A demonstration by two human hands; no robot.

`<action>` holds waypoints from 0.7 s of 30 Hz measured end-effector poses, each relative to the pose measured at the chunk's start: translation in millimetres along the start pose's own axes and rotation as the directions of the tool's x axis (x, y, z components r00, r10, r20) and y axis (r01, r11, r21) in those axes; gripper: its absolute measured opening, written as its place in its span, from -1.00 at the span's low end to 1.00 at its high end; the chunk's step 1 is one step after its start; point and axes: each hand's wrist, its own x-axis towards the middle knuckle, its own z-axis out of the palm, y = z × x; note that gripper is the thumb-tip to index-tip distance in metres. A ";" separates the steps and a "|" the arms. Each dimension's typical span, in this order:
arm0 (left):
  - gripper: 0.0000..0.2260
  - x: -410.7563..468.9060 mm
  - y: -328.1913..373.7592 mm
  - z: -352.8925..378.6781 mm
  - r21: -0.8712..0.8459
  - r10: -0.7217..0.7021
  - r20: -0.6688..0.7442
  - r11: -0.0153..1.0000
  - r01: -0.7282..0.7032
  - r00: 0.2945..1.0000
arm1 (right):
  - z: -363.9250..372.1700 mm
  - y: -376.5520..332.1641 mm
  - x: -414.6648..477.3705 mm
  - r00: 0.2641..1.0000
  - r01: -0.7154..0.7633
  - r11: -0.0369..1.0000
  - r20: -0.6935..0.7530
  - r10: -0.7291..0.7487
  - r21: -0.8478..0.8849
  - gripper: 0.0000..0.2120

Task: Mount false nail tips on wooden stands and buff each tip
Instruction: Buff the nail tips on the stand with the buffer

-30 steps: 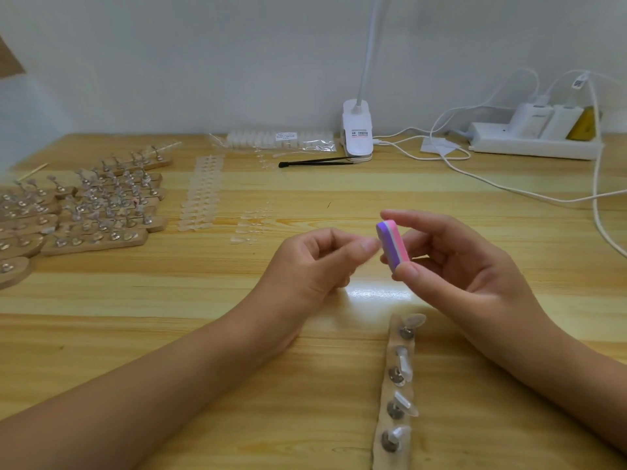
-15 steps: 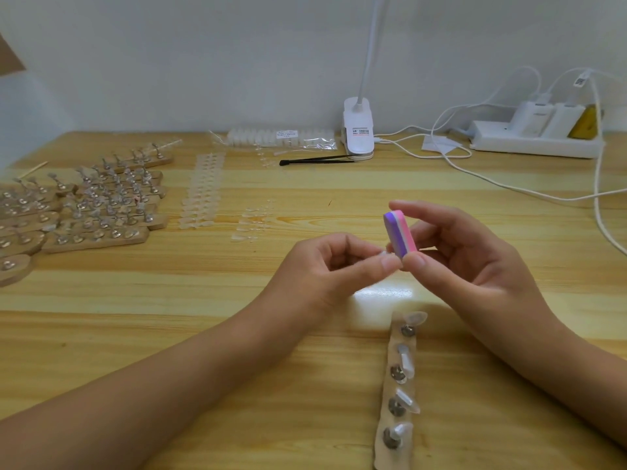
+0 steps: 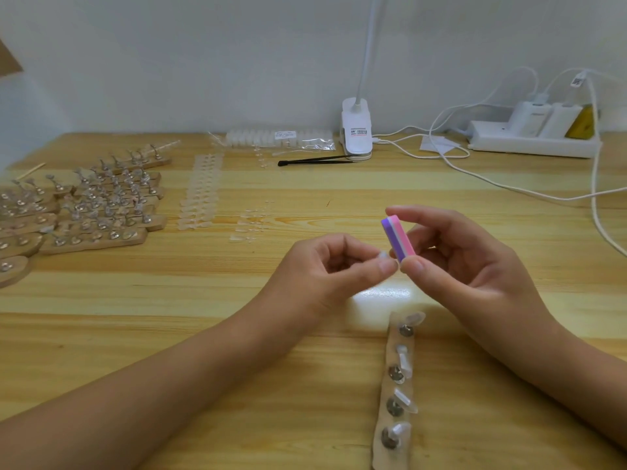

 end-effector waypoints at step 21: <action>-0.86 5.8 1.4 -5.1 -0.131 -0.061 -0.063 0.990 0.052 0.996 | 2.8 -3.1 -3.1 1.000 -0.013 1.000 0.008 0.013 -0.001 -0.62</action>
